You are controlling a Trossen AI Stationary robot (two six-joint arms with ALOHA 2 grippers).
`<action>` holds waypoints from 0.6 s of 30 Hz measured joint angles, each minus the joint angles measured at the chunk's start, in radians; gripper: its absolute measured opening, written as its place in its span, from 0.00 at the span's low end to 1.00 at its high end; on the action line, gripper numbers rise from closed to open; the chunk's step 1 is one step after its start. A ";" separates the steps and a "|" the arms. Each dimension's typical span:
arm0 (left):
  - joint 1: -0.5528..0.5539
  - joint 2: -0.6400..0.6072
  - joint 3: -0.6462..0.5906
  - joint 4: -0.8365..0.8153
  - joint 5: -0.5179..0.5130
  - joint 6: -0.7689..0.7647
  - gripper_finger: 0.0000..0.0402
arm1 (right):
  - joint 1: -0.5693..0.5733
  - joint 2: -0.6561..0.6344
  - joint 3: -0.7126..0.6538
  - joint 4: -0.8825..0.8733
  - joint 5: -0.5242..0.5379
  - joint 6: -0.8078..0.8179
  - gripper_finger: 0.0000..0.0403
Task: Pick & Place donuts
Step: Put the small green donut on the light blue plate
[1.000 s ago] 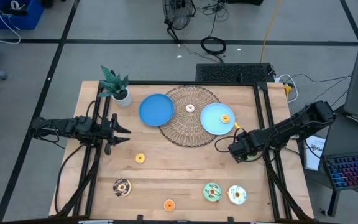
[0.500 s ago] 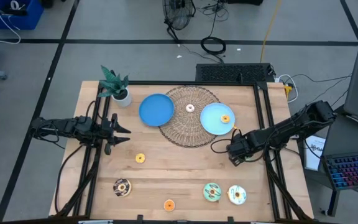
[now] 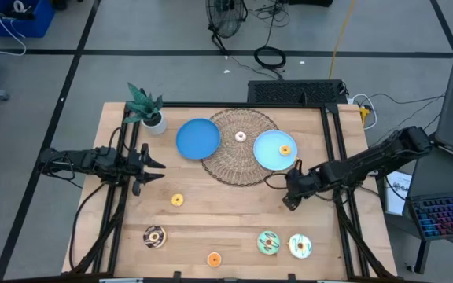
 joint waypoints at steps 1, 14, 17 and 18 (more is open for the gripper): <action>0.000 0.000 0.000 0.000 0.000 0.000 0.37 | 0.000 -0.015 0.001 0.034 0.012 -0.023 0.48; 0.000 0.000 0.000 0.000 0.000 0.000 0.37 | 0.000 -0.072 0.000 0.463 0.059 -0.452 0.48; 0.000 0.000 0.000 0.000 0.000 0.000 0.37 | -0.001 -0.072 0.000 0.527 0.059 -0.592 0.48; 0.000 0.000 0.000 0.000 0.000 0.000 0.37 | -0.001 -0.072 0.000 0.548 0.059 -0.632 0.48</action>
